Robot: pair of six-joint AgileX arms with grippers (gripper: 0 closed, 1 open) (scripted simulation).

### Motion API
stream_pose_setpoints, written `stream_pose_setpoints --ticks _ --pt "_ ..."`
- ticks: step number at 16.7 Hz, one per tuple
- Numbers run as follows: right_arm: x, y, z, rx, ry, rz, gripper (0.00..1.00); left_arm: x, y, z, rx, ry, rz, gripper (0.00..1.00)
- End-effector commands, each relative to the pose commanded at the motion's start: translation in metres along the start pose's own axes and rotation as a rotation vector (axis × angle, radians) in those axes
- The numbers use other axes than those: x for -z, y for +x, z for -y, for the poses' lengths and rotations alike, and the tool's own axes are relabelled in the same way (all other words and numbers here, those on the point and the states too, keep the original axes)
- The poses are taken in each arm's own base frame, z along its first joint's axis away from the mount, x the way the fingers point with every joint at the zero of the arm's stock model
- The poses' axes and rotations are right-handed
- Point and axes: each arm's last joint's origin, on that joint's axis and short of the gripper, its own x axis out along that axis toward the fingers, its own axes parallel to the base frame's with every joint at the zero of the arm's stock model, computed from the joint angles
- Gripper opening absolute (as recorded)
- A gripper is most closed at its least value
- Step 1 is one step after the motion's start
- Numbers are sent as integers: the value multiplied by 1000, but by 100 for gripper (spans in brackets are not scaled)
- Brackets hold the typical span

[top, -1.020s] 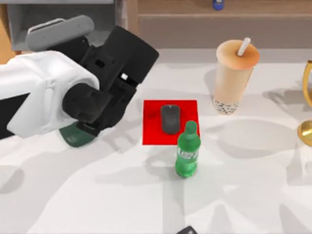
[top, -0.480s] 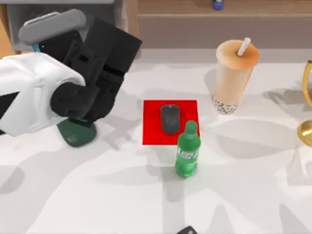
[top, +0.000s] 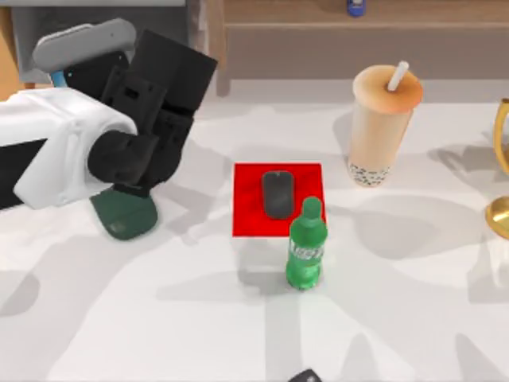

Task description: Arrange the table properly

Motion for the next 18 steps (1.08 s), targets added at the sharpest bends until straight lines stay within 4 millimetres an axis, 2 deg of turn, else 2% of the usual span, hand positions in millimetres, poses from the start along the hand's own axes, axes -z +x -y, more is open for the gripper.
stream_pose_setpoints --ticks 2,15,18 --pt "0 0 0 0 0 0 100 0 0 0 0 0 0 0" --pt "0 0 0 0 0 0 100 0 0 0 0 0 0 98" --pt "0 0 0 0 0 0 100 0 0 0 0 0 0 100"
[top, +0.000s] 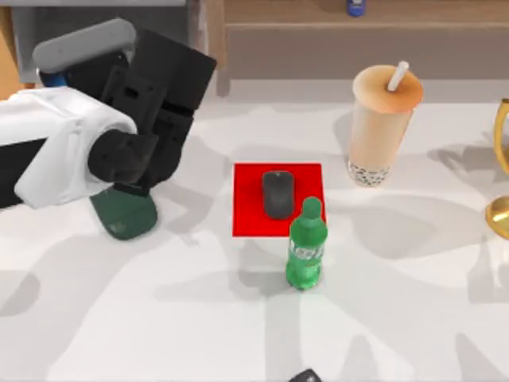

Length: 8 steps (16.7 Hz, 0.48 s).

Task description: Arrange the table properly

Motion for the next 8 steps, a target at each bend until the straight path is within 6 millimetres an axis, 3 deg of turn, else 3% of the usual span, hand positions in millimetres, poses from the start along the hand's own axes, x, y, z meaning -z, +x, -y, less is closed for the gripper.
stream_pose_setpoints --ticks 8 --pt "0 0 0 0 0 0 100 -1 -5 0 9 -13 6 100"
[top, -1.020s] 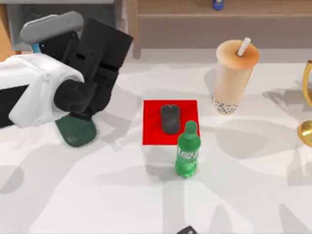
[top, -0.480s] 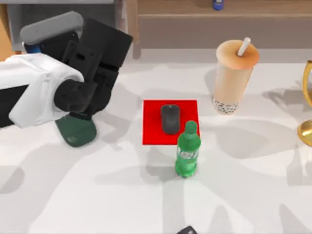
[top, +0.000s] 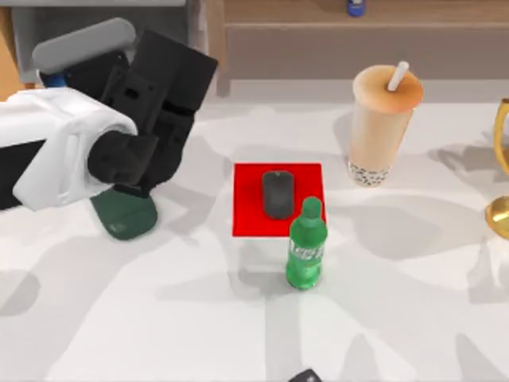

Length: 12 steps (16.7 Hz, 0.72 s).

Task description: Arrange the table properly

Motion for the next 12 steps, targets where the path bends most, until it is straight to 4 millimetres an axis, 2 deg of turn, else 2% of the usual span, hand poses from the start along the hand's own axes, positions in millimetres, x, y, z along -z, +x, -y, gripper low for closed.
stream_pose_setpoints --ticks 5,12 --pt "0 0 0 0 0 0 100 11 -17 -12 -5 11 -3 100" --pt "0 0 0 0 0 0 100 10 -19 -16 2 9 -10 100"
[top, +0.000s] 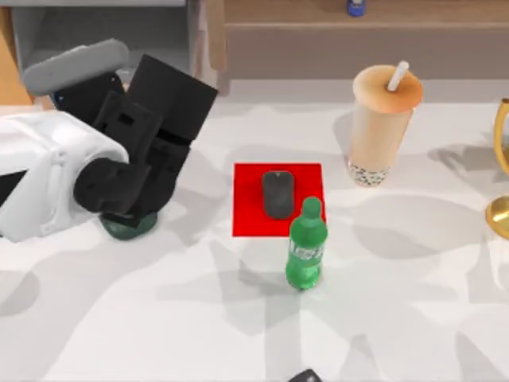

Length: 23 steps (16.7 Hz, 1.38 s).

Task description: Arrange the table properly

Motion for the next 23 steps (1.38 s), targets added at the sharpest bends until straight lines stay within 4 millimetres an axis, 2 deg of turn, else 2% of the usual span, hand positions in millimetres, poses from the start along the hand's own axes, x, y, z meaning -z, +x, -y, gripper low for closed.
stream_pose_setpoints --ticks 3,5,8,10,13,16,20,23 --pt "0 0 0 0 0 0 100 -9 -8 -15 82 -18 -13 100" --pt "0 0 0 0 0 0 100 -18 -18 -35 166 -38 -10 100" --pt "0 0 0 0 0 0 100 -29 -35 -80 309 -68 37 100" --pt "0 0 0 0 0 0 100 -27 -44 -115 392 -73 96 100" --pt "0 0 0 0 0 0 100 -8 -51 -161 476 -46 211 100" --pt "0 0 0 0 0 0 100 24 -49 -192 512 14 324 100" --pt "0 0 0 0 0 0 100 61 -35 -211 505 96 430 100" --pt "0 0 0 0 0 0 100 73 -27 -217 487 121 461 100"
